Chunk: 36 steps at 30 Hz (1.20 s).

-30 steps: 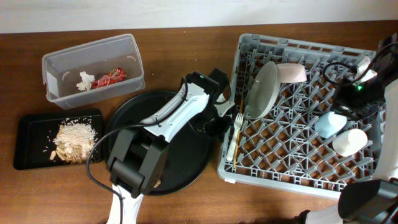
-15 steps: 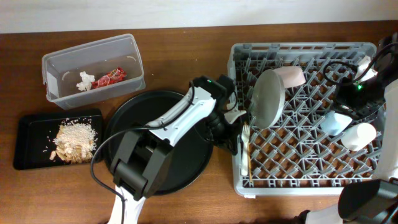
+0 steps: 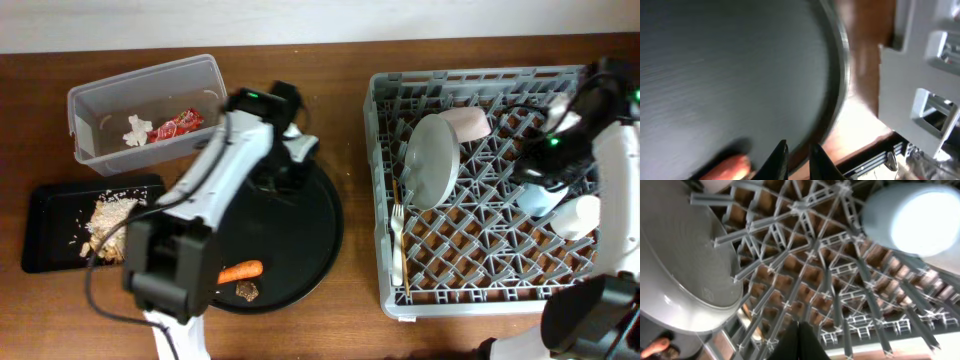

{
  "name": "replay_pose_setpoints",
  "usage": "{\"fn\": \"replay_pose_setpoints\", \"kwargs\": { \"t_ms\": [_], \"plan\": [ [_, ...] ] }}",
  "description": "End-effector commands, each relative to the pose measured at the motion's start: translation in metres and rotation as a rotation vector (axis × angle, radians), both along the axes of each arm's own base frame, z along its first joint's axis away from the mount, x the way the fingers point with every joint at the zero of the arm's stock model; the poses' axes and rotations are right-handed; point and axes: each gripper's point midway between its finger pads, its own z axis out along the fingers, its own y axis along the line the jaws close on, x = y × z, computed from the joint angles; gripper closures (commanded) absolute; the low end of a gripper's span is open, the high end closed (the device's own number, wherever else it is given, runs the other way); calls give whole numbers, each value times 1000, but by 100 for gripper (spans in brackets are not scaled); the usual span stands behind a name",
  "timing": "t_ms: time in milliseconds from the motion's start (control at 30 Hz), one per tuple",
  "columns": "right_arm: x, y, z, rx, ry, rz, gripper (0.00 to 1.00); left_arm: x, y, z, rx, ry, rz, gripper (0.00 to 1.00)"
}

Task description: Sort waste into correct bins and load items into the dishwasher rack

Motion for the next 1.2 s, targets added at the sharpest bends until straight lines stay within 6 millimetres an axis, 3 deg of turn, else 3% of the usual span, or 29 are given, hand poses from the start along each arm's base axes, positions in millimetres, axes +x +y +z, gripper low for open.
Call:
{"fn": "replay_pose_setpoints", "kwargs": {
  "t_ms": [0, 133, 233, 467, 533, 600, 700, 767, 800, 833, 867, 1000, 1067, 1133, 1167],
  "plan": [
    [5, 29, -26, 19, 11, 127, 96, 18, 45, 13, 34, -36, 120, 85],
    [20, 81, -50, 120, -61, 260, 96, 26, 79, 14, 41, -18, 215, 85],
    [29, 109, -44, 193, -137, 375, 96, 26, 85, 14, 46, -14, 228, 85],
    [17, 164, -11, 493, -311, 683, 94, 24, 89, 13, 70, -10, 219, 85],
    [15, 164, -12, 495, -301, 680, 94, 23, 89, 13, 71, -6, 219, 85],
    [13, 160, -15, 474, -281, 675, 87, 21, 89, 13, 73, 1, 219, 84],
    [10, 112, -25, 255, -141, 485, 73, 11, 100, 12, 136, 34, 211, 80],
    [2, 70, -10, 127, -93, 320, 63, 2, 107, 13, 181, 63, 203, 79],
    [-3, 61, 0, 122, -105, 290, 57, 0, 107, 13, 182, 73, 202, 78],
    [-8, 54, 6, 118, -114, 268, 47, -3, 108, 14, 185, 83, 205, 77],
    [-19, 44, 14, 115, -115, 227, 31, -8, 109, 16, 191, 104, 203, 76],
    [-33, 31, 15, 129, -78, 166, 30, -25, 120, 36, 257, 91, 271, 71],
    [-33, 31, 15, 129, -78, 167, 29, -40, 123, 57, 236, -16, 333, 69],
    [-34, 31, 15, 129, -77, 167, 28, -53, 125, 65, 215, -87, 394, 69],
    [-34, 31, 15, 130, -75, 167, 24, -62, 126, 66, 197, -137, 449, 62]
  ]
}}
